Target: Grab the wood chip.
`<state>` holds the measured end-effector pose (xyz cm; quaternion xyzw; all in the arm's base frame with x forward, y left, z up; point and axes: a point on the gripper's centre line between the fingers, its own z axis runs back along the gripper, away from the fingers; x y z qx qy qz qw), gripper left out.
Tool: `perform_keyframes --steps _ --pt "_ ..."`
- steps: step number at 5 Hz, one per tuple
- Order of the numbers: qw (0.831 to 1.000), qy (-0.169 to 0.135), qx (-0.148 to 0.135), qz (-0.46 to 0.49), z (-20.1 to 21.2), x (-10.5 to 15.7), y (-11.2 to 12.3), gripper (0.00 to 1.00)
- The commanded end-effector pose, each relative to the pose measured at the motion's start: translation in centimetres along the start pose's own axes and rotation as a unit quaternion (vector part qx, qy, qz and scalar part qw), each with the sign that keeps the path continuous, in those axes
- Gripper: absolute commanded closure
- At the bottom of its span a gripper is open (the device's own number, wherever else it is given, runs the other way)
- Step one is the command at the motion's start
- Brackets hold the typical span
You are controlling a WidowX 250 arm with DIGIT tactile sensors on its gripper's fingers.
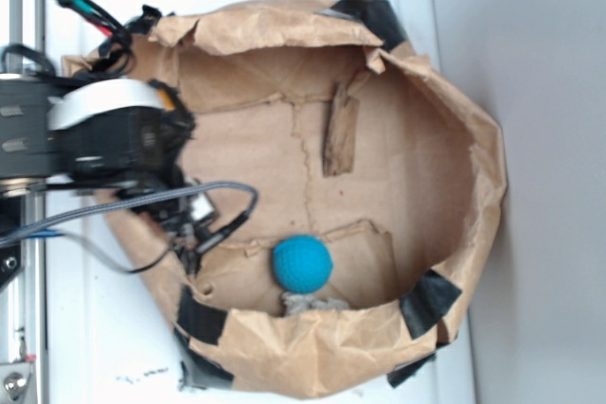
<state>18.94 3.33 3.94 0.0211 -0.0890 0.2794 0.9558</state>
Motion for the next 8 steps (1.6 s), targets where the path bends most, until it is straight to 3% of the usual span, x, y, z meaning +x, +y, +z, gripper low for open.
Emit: perform_keyframes --steps 1,3,4,5,7,8 --pt "0.999 -0.016 0.019 0.027 1.5 1.4 0.4 0.00" --pt "0.999 -0.016 0.019 0.027 1.5 1.4 0.4 0.00" --pt "0.996 -0.023 0.000 0.086 1.6 2.9 -0.3 0.00" --pt "0.992 -0.028 -0.014 0.120 2.7 6.0 -2.3 0.00" --pt "0.987 -0.025 -0.008 0.156 2.3 9.6 -4.8 0.00" --pt "0.985 -0.037 -0.003 0.168 1.0 10.0 -5.1 0.00"
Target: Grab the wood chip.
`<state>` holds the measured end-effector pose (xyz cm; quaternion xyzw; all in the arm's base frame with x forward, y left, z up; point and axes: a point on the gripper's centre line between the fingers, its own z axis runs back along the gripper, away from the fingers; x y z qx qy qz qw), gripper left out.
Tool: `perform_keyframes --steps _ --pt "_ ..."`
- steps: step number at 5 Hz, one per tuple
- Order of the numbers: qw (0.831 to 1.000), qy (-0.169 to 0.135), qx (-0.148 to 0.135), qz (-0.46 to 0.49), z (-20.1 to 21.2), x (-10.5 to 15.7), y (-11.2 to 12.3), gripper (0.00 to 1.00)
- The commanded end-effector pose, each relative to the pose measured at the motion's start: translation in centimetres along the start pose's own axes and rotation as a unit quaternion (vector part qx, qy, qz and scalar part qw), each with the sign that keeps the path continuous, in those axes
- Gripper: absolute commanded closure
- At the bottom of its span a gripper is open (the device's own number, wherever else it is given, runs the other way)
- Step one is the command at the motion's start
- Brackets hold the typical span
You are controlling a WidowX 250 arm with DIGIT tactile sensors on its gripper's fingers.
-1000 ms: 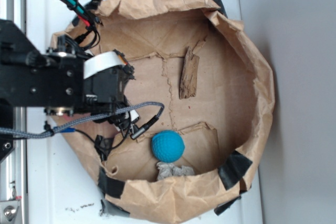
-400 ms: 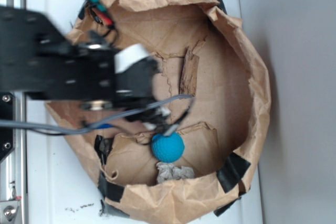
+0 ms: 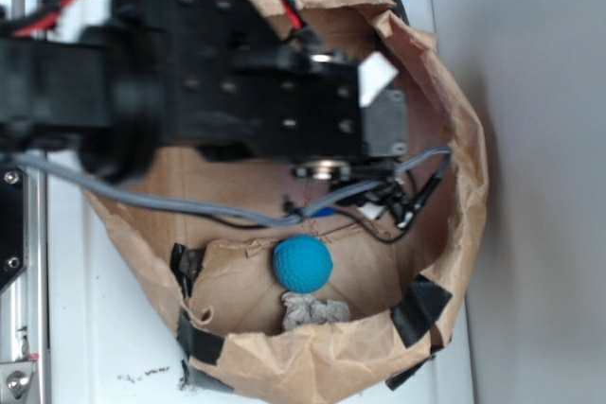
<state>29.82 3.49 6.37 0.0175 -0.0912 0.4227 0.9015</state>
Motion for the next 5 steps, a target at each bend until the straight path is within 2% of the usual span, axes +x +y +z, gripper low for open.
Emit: perform_keyframes --steps 1,3,4,5 --pt "0.999 -0.048 -0.009 0.022 -1.2 0.7 0.3 0.00" --pt "0.997 -0.077 -0.003 0.010 -4.0 -0.3 1.6 0.00" --pt "0.998 -0.065 0.008 0.010 -5.7 0.4 1.3 0.00" --pt "0.998 -0.064 0.015 0.007 -6.1 0.3 1.0 1.00"
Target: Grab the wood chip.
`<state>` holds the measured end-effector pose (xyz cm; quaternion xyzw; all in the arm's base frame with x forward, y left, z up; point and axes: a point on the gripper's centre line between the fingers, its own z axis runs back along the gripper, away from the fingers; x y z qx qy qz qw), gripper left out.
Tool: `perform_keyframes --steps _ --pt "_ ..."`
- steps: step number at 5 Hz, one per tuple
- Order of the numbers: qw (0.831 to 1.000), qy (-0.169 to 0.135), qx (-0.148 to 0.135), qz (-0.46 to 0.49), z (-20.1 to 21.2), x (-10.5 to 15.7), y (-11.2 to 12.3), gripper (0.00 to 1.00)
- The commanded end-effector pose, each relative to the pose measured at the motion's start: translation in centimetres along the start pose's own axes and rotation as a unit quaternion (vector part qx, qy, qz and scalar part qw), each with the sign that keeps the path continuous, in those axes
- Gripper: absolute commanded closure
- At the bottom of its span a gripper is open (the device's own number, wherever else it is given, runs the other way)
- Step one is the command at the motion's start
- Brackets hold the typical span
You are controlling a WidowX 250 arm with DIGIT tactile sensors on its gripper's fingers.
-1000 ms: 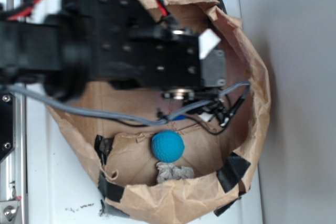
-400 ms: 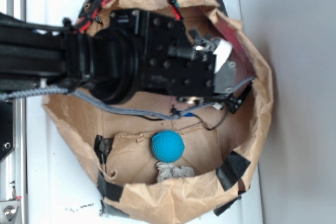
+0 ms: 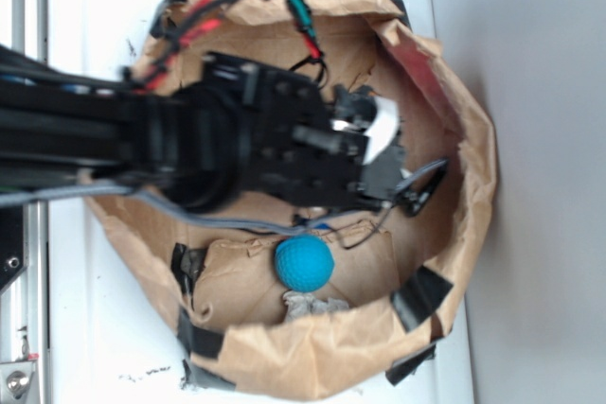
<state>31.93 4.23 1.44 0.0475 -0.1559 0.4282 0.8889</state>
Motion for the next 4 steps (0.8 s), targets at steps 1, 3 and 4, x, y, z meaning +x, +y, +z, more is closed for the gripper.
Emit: perform_keyframes --steps 1,3,4 --pt "1.000 0.009 0.017 -0.010 -0.6 -0.9 1.8 1.00" --pt "1.000 0.000 0.004 -0.013 1.4 -0.9 2.2 1.00" --pt "0.999 -0.015 -0.035 -0.022 4.3 -1.3 3.1 1.00"
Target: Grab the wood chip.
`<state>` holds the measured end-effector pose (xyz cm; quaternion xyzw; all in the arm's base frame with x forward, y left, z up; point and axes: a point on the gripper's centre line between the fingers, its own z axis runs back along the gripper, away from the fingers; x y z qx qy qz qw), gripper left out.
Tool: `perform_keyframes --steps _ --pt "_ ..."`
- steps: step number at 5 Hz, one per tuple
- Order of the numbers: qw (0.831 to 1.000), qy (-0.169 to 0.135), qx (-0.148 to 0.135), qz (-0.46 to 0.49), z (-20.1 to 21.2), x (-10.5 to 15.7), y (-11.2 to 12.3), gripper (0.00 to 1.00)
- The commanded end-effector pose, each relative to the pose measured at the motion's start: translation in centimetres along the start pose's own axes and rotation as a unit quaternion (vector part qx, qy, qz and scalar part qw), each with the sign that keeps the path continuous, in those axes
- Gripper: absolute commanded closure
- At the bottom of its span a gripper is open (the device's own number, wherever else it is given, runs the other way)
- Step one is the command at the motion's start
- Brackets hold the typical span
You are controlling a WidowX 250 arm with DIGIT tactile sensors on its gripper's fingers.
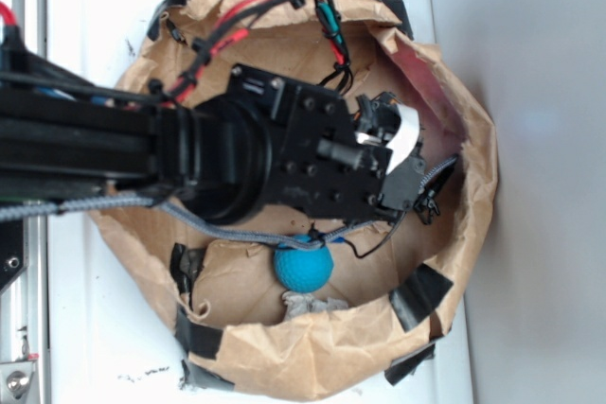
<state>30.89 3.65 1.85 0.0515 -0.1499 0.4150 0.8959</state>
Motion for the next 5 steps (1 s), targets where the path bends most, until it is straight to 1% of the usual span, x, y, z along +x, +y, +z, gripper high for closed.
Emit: perform_keyframes --steps 1,2,3,4,5 --pt "0.998 -0.030 -0.046 -0.034 7.6 0.3 3.1 1.00" --pt "0.998 -0.017 -0.038 -0.051 10.4 1.0 3.7 1.00" --pt "0.995 -0.018 -0.056 -0.077 13.7 1.2 4.7 1.00" --pt "0.993 -0.003 -0.089 -0.081 15.7 1.9 5.7 1.00" --pt "0.991 -0.016 -0.103 -0.088 16.7 1.8 6.1 1.00"
